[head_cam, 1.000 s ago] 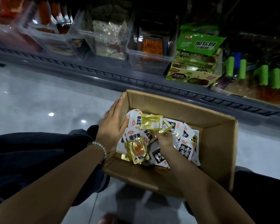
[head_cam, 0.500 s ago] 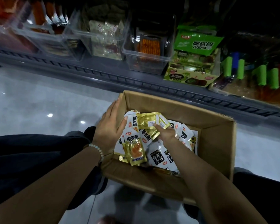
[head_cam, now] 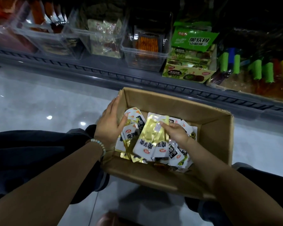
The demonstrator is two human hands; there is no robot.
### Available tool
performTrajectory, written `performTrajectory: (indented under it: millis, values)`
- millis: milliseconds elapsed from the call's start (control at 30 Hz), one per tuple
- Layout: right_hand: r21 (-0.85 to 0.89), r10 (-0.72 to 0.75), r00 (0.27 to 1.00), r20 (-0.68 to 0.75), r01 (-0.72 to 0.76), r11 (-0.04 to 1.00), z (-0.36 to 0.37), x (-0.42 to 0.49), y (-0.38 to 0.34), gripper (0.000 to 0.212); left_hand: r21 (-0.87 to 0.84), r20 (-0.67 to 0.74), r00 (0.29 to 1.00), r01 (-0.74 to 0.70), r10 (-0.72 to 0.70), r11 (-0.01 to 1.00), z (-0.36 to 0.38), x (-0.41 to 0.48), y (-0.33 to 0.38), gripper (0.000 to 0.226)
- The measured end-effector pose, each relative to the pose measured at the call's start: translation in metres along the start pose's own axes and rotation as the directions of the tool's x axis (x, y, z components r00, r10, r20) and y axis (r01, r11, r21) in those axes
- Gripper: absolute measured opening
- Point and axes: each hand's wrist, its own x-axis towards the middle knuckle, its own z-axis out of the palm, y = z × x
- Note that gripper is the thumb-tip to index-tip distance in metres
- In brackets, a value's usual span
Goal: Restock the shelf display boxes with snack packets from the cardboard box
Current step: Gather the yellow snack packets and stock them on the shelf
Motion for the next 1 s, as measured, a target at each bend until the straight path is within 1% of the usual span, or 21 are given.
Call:
performTrajectory:
  millis: [33, 100, 200, 233, 333, 433, 533, 633, 700, 767, 833, 967, 1000]
  values:
    - [-0.019, 0.011, 1.000, 0.028, -0.011, 1.000, 0.014, 0.000, 0.003, 0.032, -0.001, -0.002, 1.000, 0.004, -0.004, 1.000, 0.000, 0.000, 0.000, 0.064]
    - [-0.005, 0.017, 0.998, 0.054, -0.017, 1.000, 0.042, 0.004, 0.011, 0.028, -0.010, -0.004, 1.000, 0.006, -0.006, 1.000, 0.001, 0.000, 0.000, 0.064]
    - [-0.012, 0.029, 0.999, -0.017, -0.029, 1.000, 0.079, 0.016, 0.018, 0.035, -0.029, -0.018, 1.000, -0.011, 0.010, 1.000, 0.001, -0.001, -0.003, 0.063]
    - [-0.032, 0.014, 0.998, -0.054, -0.016, 0.999, 0.089, 0.021, 0.022, 0.032, -0.053, -0.029, 0.999, -0.021, 0.020, 0.998, 0.000, 0.000, -0.004, 0.061]
    - [-0.115, -0.083, 0.985, -0.154, 0.065, 0.991, 0.104, 0.030, 0.029, 0.021, -0.195, -0.064, 0.998, -0.039, 0.027, 0.980, -0.003, -0.001, 0.002, 0.053]
    - [-0.120, -0.069, 0.978, -0.198, 0.046, 0.992, 0.110, 0.037, 0.031, 0.020, -0.255, -0.057, 0.998, -0.019, 0.005, 0.967, -0.004, 0.002, 0.002, 0.053]
    - [-0.060, -0.015, 0.978, -0.208, 0.002, 0.998, 0.115, 0.038, 0.029, 0.029, -0.280, -0.029, 0.999, 0.012, -0.021, 0.960, -0.003, 0.002, 0.000, 0.058]
    - [0.035, 0.030, 0.978, -0.207, -0.024, 0.999, 0.122, 0.038, 0.025, 0.048, -0.274, -0.044, 0.998, 0.030, -0.044, 0.961, -0.002, 0.001, 0.002, 0.059]
    - [0.024, 0.022, 0.972, -0.232, -0.017, 1.000, 0.127, 0.038, 0.024, 0.052, -0.279, -0.054, 0.997, 0.033, -0.050, 0.960, -0.001, 0.001, 0.002, 0.059]
    - [-0.003, 0.024, 0.969, -0.244, -0.026, 1.000, 0.131, 0.040, 0.024, 0.046, -0.291, -0.054, 0.997, 0.032, -0.050, 0.956, -0.001, 0.001, 0.000, 0.059]
    - [-0.003, 0.049, 0.973, -0.227, -0.051, 0.999, 0.133, 0.043, 0.024, 0.037, -0.297, -0.050, 0.998, 0.029, -0.046, 0.954, 0.001, 0.002, -0.002, 0.059]
    - [0.087, 0.083, 0.988, -0.129, -0.072, 0.994, 0.121, 0.044, 0.024, 0.017, -0.295, -0.069, 0.997, 0.016, -0.038, 0.956, 0.001, 0.002, -0.002, 0.058]
    - [0.117, 0.082, 0.991, -0.108, -0.069, 0.991, 0.115, 0.040, 0.021, 0.015, -0.295, -0.079, 0.996, 0.005, -0.030, 0.956, 0.000, 0.001, -0.001, 0.058]
